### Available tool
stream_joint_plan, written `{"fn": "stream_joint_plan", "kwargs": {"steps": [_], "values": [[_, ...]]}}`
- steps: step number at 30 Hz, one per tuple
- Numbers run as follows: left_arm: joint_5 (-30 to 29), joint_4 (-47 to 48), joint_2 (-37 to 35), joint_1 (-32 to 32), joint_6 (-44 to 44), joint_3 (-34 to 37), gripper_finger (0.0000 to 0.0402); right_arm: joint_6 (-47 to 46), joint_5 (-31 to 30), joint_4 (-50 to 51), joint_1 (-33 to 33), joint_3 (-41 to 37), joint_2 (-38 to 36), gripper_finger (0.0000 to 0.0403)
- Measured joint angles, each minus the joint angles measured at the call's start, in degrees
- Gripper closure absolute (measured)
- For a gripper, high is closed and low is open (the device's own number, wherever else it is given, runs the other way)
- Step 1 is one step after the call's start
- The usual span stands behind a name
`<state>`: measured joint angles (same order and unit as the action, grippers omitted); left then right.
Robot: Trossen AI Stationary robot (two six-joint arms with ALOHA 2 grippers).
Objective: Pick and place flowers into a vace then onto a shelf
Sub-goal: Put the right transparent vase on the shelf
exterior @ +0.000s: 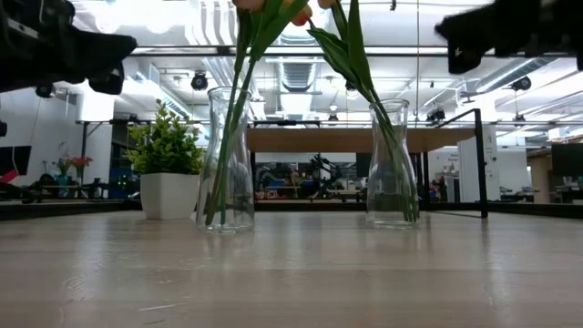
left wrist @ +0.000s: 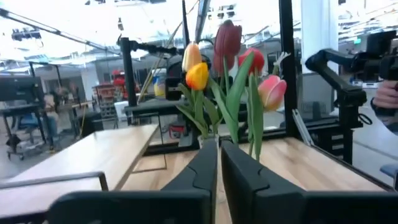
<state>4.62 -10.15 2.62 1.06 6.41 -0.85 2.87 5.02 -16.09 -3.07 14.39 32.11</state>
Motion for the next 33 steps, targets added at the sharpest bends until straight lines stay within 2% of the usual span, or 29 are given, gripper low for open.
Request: {"fn": "stream_joint_plan", "kwargs": {"steps": [3,8,11,15,20,25,33], "values": [[-0.02,0.7,-2.6,0.0,-0.01,-0.01,0.0399,-0.86,-2.28,0.08,0.02,0.0,5.2,0.0302],[-0.03,0.01,-1.6,0.0,0.06,-0.9,0.0398,-6.11,-2.28,-0.59,-0.02,0.22,15.88,0.0218],[-0.17,0.18,-0.64,0.0,0.12,-1.78,0.0398,-9.73,-2.23,-0.34,-0.02,0.8,19.08,0.0173],[-0.2,-0.08,-0.04,0.0,0.14,-2.2,0.0398,-13.23,-2.21,-1.01,-0.02,0.83,21.55,0.0134],[-0.2,0.1,0.02,0.0,0.47,-2.2,0.0398,-14.79,-2.43,-6.46,-0.04,0.37,26.78,0.0116],[-0.2,0.13,-0.03,0.0,0.62,-2.2,0.0398,-14.01,-6.25,-13.75,-0.02,0.37,33.69,0.0116],[-0.22,0.11,-0.03,0.0,0.62,-2.2,0.0398,-16.22,-6.3,-25.08,-0.04,0.35,44.62,0.0117]]}}
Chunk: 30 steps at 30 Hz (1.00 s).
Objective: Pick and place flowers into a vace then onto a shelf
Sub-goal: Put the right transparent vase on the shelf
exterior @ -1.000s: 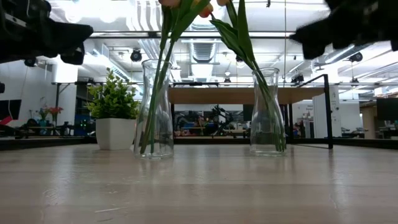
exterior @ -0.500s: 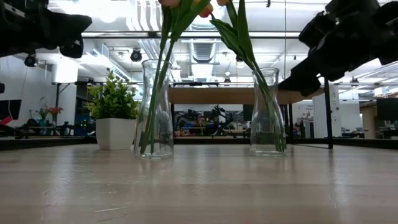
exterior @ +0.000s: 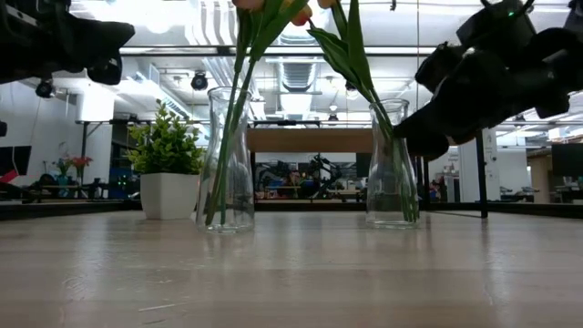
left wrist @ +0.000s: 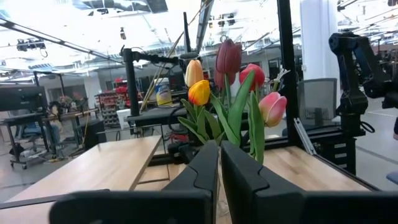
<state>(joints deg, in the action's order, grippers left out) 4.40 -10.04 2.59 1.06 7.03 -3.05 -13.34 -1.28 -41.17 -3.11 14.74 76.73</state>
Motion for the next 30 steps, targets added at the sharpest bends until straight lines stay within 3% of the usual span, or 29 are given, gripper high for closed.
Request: {"fn": "stream_joint_plan", "kwargs": {"steps": [11,23,30], "values": [[0.0,0.0,0.07,0.0,0.0,0.0,0.0398,1.33,0.2,-13.92,0.0,0.0,8.36,0.0144],[-0.02,0.01,0.07,0.0,-0.02,0.02,0.0398,1.05,-0.22,-14.76,0.0,0.0,8.46,0.0233],[-0.02,0.31,0.07,0.0,-0.02,0.02,0.0398,-1.67,-0.39,-17.69,0.0,-0.02,8.29,0.0236]]}}
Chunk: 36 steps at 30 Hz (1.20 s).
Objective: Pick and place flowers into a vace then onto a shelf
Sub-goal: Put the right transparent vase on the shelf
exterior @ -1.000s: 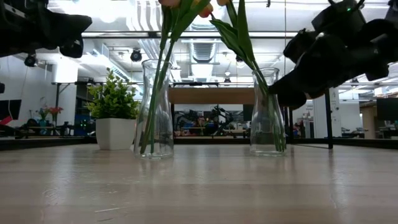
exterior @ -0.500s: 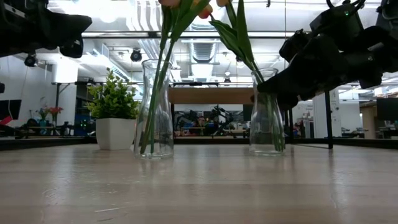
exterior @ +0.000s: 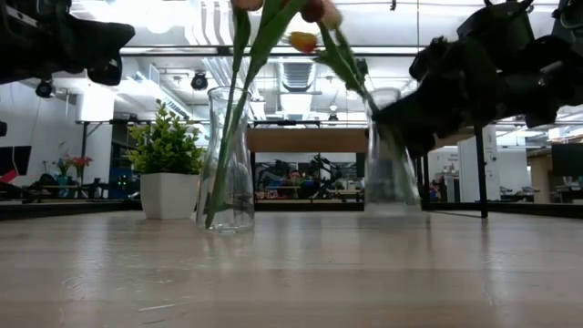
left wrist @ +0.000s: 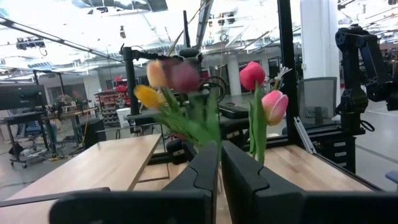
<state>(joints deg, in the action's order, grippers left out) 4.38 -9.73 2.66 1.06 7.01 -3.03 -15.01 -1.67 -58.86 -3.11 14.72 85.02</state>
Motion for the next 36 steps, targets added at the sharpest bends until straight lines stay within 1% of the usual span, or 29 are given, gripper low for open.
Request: {"fn": "stream_joint_plan", "kwargs": {"steps": [3,6,9,11,13,18,21,24,27,29,31,36], "values": [[0.0,0.19,0.01,0.0,0.0,0.02,0.0398,-0.02,-0.02,-2.77,0.02,0.2,-1.61,0.023],[0.0,0.17,0.02,0.0,0.0,0.02,0.0398,0.41,-0.02,-2.79,0.02,1.19,-4.9,0.0232],[0.0,0.15,0.0,0.0,0.0,0.02,0.0398,1.33,-0.02,-1.41,0.04,2.36,-9.38,0.0235],[0.0,0.15,0.01,0.0,0.0,0.04,0.0398,3.48,-0.37,1.7,0.15,3.29,-13.14,0.0236],[0.0,0.15,0.02,0.0,0.0,0.04,0.0398,5.0,-4.32,7.98,0.13,4.82,-17.31,0.0235],[0.0,0.15,0.02,0.0,0.0,0.04,0.0398,7.24,-17.63,32.38,0.22,11.74,-27.54,0.0235],[0.0,0.11,0.02,0.0,0.0,0.04,0.0398,8.97,-22.99,42.17,0.17,16.38,-31.63,0.0235],[0.0,0.13,0.02,0.0,0.0,0.04,0.0398,11.32,-28.96,49.59,0.17,20.54,-34.07,0.0235],[0.0,0.13,0.02,0.0,-0.02,0.04,0.0398,12.85,-36.86,54.95,0.66,23.41,-35.21,0.0235],[0.0,0.11,0.02,0.0,0.0,0.04,0.0398,12.8,-40.63,57.01,1.87,24.55,-35.55,0.0235],[0.0,0.12,0.02,0.0,0.0,0.04,0.0398,12.34,-41.83,57.29,3.93,24.77,-35.69,0.0235],[-0.01,0.12,0.02,0.0,0.0,0.04,0.0398,7.25,-41.75,57.43,11.18,23.18,-35.79,0.0235]]}}
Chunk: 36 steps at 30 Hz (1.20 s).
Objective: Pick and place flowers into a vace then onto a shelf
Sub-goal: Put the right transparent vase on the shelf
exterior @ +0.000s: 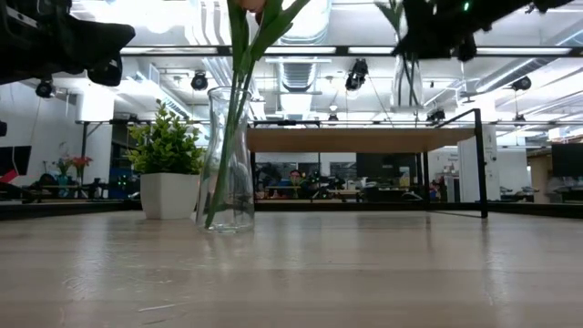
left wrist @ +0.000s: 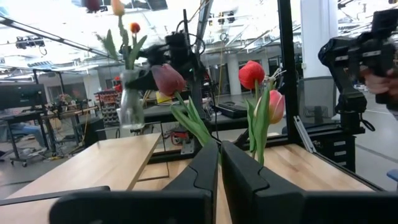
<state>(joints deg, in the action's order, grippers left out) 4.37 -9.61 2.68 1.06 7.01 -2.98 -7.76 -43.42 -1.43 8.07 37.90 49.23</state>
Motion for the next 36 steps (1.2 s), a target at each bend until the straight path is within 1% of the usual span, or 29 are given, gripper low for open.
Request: {"fn": "stream_joint_plan", "kwargs": {"steps": [2,5,9,12,16,19,25,29,33,36], "values": [[0.01,-0.01,0.0,0.0,0.0,0.0,0.0398,-1.79,0.49,0.22,2.83,-1.21,0.08,0.0235],[0.01,-0.01,0.0,0.0,0.0,0.0,0.0398,-3.31,3.31,0.02,6.88,-2.5,0.06,0.0235],[0.01,-0.01,0.0,0.0,0.0,0.0,0.0398,-4.25,7.22,0.0,10.52,-3.34,0.77,0.0234],[0.01,0.03,0.0,0.0,0.0,0.0,0.0398,-4.26,8.64,-0.4,11.74,-3.7,1.66,0.0234],[0.01,0.02,0.0,0.0,0.0,0.0,0.0398,-4.06,9.04,-0.84,12.49,-3.84,2.54,0.0233],[0.01,0.09,0.0,0.0,0.0,0.0,0.0398,-4.1,9.04,-0.88,12.49,-3.84,2.67,0.0225],[0.01,0.7,0.0,0.0,0.0,0.0,0.0398,-3.84,9.05,-0.7,12.46,-3.86,2.6,0.0191],[0.01,0.83,0.0,0.0,0.0,0.0,0.0398,-3.86,9.05,-0.62,12.46,-3.91,2.39,0.016],[0.01,0.84,0.0,0.0,0.0,0.0,0.0398,-3.66,9.23,-0.24,12.45,-3.96,0.62,0.0122],[0.01,0.84,0.0,0.0,0.0,0.0,0.0398,-2.3,10.92,0.27,12.46,-3.95,-1.82,0.0097]]}}
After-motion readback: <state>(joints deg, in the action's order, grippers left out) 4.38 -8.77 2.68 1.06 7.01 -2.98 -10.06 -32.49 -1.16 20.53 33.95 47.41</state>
